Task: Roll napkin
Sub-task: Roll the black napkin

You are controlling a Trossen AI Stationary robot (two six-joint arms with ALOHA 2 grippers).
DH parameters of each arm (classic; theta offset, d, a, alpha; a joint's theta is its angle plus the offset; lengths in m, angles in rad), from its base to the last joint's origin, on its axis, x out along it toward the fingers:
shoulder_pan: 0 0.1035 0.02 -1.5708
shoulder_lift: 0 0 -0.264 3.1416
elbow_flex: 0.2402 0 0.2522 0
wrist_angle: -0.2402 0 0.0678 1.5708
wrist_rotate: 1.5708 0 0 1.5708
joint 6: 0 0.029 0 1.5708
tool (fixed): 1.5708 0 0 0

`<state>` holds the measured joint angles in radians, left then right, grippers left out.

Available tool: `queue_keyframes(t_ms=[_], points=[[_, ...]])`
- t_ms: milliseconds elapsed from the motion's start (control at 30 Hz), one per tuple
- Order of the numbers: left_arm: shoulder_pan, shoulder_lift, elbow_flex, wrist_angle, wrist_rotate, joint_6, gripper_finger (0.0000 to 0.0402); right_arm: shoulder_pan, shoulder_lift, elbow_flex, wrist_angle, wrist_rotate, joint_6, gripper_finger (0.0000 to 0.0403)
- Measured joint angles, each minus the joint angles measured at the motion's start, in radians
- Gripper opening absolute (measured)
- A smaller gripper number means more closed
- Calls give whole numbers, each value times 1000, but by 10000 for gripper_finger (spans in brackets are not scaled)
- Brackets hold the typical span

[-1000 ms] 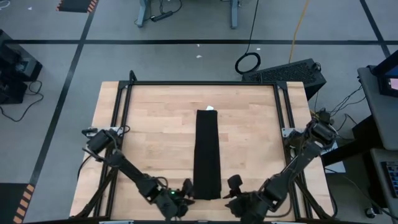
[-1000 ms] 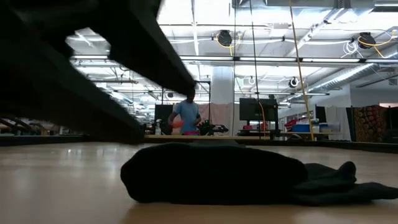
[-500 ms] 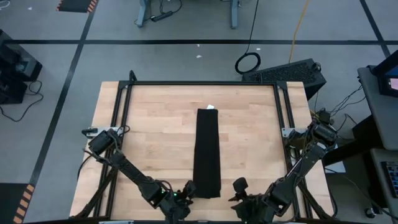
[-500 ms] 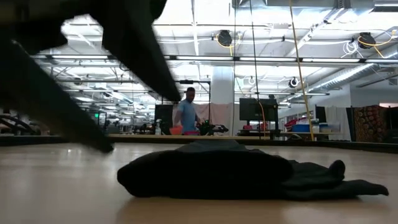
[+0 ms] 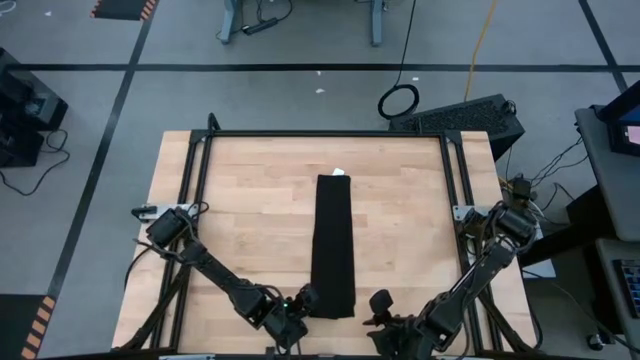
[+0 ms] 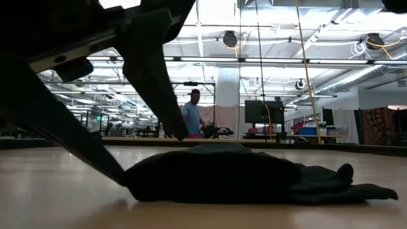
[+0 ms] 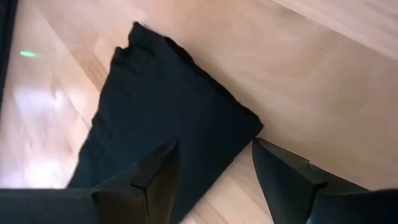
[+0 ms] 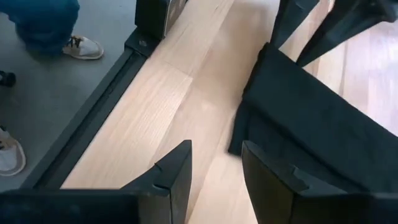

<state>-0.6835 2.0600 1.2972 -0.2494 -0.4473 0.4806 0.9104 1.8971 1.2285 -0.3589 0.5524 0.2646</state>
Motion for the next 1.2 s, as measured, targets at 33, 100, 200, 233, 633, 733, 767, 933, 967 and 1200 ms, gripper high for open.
queue_keyframes(t_ms=[33,100,200,233,633,733,767,933,967,1200], points=[[2,4,0,9,1,11,207,0,6,0,5,1,0,132],[3,9,0,3,4,31,207,0,14,-1,12,1,4,132],[16,10,0,11,52,33,207,0,14,-1,26,2,22,132],[20,13,0,17,65,33,207,0,14,-1,29,5,24,132],[46,38,1,55,133,-30,41,-17,12,-1,44,76,12,132],[48,39,1,62,131,-54,11,-20,12,0,55,75,12,132],[49,36,1,63,130,-66,13,-20,12,0,58,74,12,132],[55,-1,-2,62,134,-177,13,-11,17,0,80,72,3,132],[55,-16,-2,62,138,-204,10,-10,24,0,99,73,-7,132],[52,-108,-2,9,212,-330,6,5,144,1,243,131,-106,151]])
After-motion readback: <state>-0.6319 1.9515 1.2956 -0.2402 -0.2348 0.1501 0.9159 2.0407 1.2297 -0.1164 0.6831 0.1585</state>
